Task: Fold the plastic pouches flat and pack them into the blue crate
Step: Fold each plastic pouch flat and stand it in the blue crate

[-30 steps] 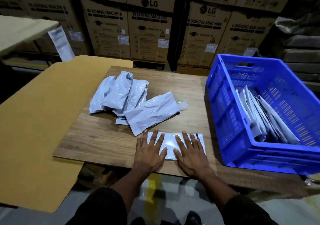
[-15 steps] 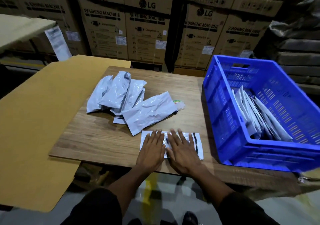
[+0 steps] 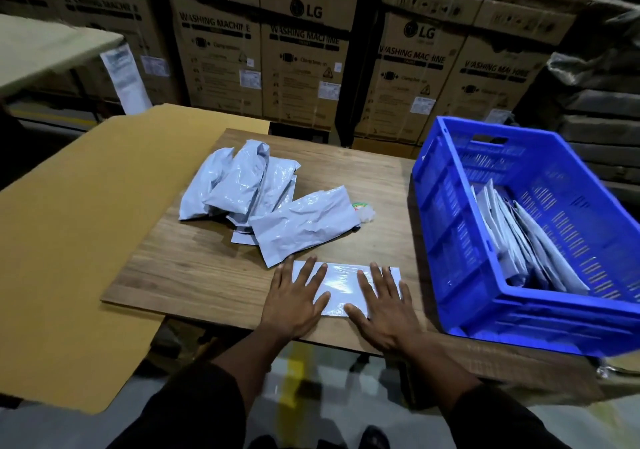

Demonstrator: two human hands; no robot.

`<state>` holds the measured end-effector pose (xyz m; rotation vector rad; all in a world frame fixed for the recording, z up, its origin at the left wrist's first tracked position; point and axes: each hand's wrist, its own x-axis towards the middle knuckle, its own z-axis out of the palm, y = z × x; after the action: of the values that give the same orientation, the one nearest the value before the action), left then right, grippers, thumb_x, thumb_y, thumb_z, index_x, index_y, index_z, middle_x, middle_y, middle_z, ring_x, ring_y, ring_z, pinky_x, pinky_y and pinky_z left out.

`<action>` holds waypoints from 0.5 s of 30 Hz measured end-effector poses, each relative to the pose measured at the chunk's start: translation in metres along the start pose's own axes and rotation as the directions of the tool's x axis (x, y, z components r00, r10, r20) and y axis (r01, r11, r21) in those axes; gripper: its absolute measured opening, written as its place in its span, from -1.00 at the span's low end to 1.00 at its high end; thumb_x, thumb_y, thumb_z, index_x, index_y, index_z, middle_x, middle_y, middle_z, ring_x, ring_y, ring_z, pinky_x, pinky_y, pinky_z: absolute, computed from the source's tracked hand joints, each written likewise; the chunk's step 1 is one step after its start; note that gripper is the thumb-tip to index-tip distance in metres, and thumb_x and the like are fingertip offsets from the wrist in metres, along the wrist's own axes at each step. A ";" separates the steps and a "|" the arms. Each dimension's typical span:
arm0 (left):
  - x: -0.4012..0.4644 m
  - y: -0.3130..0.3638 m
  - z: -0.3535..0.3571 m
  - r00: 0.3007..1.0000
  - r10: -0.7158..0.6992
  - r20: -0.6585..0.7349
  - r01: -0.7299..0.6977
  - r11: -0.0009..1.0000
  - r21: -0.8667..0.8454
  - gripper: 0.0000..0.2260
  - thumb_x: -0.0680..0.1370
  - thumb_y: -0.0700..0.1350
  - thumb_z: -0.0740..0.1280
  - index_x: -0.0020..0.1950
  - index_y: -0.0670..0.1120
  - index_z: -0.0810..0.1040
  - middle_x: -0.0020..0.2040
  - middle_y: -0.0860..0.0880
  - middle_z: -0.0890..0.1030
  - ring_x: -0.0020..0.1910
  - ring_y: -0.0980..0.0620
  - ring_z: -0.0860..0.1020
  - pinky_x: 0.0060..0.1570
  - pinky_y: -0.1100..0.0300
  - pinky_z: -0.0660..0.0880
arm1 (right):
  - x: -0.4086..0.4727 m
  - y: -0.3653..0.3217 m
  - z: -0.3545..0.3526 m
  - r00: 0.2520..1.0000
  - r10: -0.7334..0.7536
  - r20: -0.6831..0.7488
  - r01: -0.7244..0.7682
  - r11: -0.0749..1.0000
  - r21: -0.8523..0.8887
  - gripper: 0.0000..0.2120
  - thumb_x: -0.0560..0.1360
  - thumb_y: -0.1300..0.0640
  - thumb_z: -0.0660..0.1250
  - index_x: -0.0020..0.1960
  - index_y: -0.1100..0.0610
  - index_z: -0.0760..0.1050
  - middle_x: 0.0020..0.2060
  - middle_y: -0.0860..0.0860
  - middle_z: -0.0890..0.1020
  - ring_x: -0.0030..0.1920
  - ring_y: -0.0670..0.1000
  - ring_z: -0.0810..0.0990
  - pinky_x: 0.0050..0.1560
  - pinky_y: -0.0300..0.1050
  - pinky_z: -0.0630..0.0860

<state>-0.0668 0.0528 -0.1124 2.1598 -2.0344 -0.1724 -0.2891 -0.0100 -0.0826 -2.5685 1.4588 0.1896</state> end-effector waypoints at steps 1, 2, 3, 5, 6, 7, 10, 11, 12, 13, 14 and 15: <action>0.000 -0.002 -0.001 1.000 -0.003 0.013 0.003 1.000 0.000 -0.39 0.63 0.31 -0.10 0.64 0.13 0.20 0.65 0.05 0.17 0.60 -0.27 0.13 0.52 -0.20 0.07 | -0.002 0.003 -0.003 1.000 -0.007 0.014 0.007 1.000 -0.005 -0.19 0.51 -0.51 -0.22 0.61 -0.13 -0.30 0.57 -0.09 -0.38 0.54 -0.03 -0.45 0.54 0.17 -0.31; 0.000 -0.004 -0.002 1.000 -0.007 0.026 0.007 1.000 0.003 -0.36 0.61 0.33 -0.16 0.66 0.14 0.12 0.67 0.07 0.09 0.62 -0.24 0.04 0.53 -0.17 -0.02 | -0.005 0.006 -0.005 0.999 -0.014 0.033 0.015 1.000 -0.018 -0.16 0.49 -0.52 -0.22 0.61 -0.12 -0.32 0.56 -0.10 -0.39 0.53 -0.03 -0.47 0.53 0.18 -0.32; 0.000 -0.005 -0.004 0.999 -0.011 0.032 0.011 1.000 0.008 -0.34 0.59 0.35 -0.20 0.67 0.15 0.06 0.68 0.08 0.03 0.63 -0.22 -0.02 0.54 -0.15 -0.09 | -0.008 0.011 -0.008 0.998 -0.023 0.055 0.024 0.999 -0.032 -0.15 0.48 -0.53 -0.21 0.61 -0.11 -0.33 0.55 -0.09 -0.41 0.53 -0.03 -0.48 0.53 0.20 -0.31; -0.001 -0.006 -0.010 0.999 -0.010 0.051 0.009 1.000 0.019 -0.31 0.56 0.36 -0.27 0.67 0.17 -0.02 0.68 0.10 -0.06 0.64 -0.18 -0.10 0.54 -0.11 -0.16 | -0.014 0.018 -0.010 0.997 -0.051 0.056 0.054 0.998 -0.045 -0.13 0.49 -0.53 -0.14 0.61 -0.09 -0.30 0.56 -0.07 -0.40 0.54 0.03 -0.45 0.52 0.26 -0.22; -0.001 -0.007 -0.013 0.998 -0.005 0.068 0.003 1.000 0.022 -0.30 0.55 0.36 -0.30 0.67 0.17 -0.05 0.68 0.11 -0.10 0.64 -0.17 -0.12 0.53 -0.10 -0.20 | -0.016 0.019 -0.011 0.996 -0.091 0.001 0.091 0.994 -0.066 -0.13 0.50 -0.51 -0.08 0.63 -0.06 -0.18 0.60 -0.03 -0.30 0.58 0.07 -0.35 0.52 0.31 -0.11; -0.001 -0.009 -0.015 0.997 0.006 0.081 -0.008 1.000 0.021 -0.30 0.54 0.35 -0.30 0.67 0.18 -0.06 0.68 0.12 -0.11 0.64 -0.16 -0.12 0.51 -0.08 -0.22 | -0.018 0.019 -0.013 0.985 -0.157 -0.071 0.149 0.983 -0.108 -0.18 0.52 -0.46 -0.01 0.61 -0.01 0.02 0.63 0.03 -0.11 0.61 0.12 -0.18 0.50 0.35 0.04; 0.000 -0.013 -0.017 0.996 0.051 0.068 -0.052 0.999 0.002 -0.35 0.60 0.33 -0.18 0.66 0.14 0.11 0.67 0.06 0.06 0.62 -0.21 0.07 0.47 -0.08 -0.14 | -0.016 0.011 -0.011 0.881 -0.405 -0.246 0.339 0.901 -0.271 -0.61 0.55 -0.18 0.19 0.24 0.03 0.48 0.47 0.07 0.40 0.53 0.19 0.27 0.41 0.36 0.22; 0.000 -0.013 -0.016 0.996 0.071 0.047 -0.072 0.997 0.019 -0.37 0.62 0.31 -0.11 0.64 0.10 0.20 0.65 0.03 0.16 0.59 -0.23 0.18 0.45 -0.08 -0.07 | -0.015 0.008 -0.009 0.851 -0.441 -0.286 0.361 0.886 -0.292 -0.72 0.55 -0.10 0.21 0.14 0.03 0.52 0.42 0.06 0.46 0.50 0.19 0.33 0.41 0.36 0.20; -0.001 -0.014 -0.015 0.996 0.086 0.018 -0.087 0.995 0.045 -0.39 0.64 0.28 -0.06 0.61 0.05 0.29 0.62 -0.02 0.26 0.54 -0.25 0.28 0.44 -0.09 0.00 | -0.014 0.004 -0.008 0.835 -0.449 -0.316 0.365 0.884 -0.291 -0.78 0.56 -0.04 0.21 0.07 0.04 0.53 0.38 0.05 0.49 0.47 0.20 0.36 0.41 0.35 0.21; -0.003 -0.015 -0.013 0.995 0.102 -0.019 -0.101 0.992 0.074 -0.39 0.64 0.27 -0.02 0.58 -0.02 0.35 0.58 -0.07 0.33 0.52 -0.24 0.33 0.45 -0.10 0.06 | -0.013 0.001 -0.005 0.831 -0.442 -0.336 0.359 0.890 -0.281 -0.81 0.56 0.00 0.22 0.03 0.05 0.55 0.36 0.05 0.51 0.46 0.21 0.38 0.41 0.36 0.22; -0.004 -0.014 -0.012 0.991 0.123 -0.050 -0.118 0.988 0.097 -0.37 0.63 0.27 0.03 0.56 -0.08 0.38 0.56 -0.12 0.36 0.52 -0.23 0.33 0.47 -0.12 0.11 | -0.012 -0.002 -0.003 0.827 -0.434 -0.358 0.351 0.895 -0.273 -0.83 0.57 0.02 0.23 0.01 0.06 0.56 0.34 0.05 0.53 0.45 0.20 0.40 0.41 0.35 0.24; -0.007 -0.013 -0.013 0.985 0.155 -0.080 -0.145 0.982 0.121 -0.34 0.62 0.29 0.08 0.54 -0.14 0.39 0.55 -0.16 0.37 0.53 -0.23 0.32 0.48 -0.16 0.15 | -0.012 -0.005 -0.002 0.822 -0.422 -0.382 0.343 0.903 -0.258 -0.84 0.57 0.03 0.23 -0.01 0.07 0.56 0.32 0.05 0.54 0.44 0.20 0.41 0.41 0.34 0.25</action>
<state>-0.0516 0.0612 -0.1028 2.0251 -2.1940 0.0608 -0.2910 0.0016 -0.0777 -3.1338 1.0208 -0.3452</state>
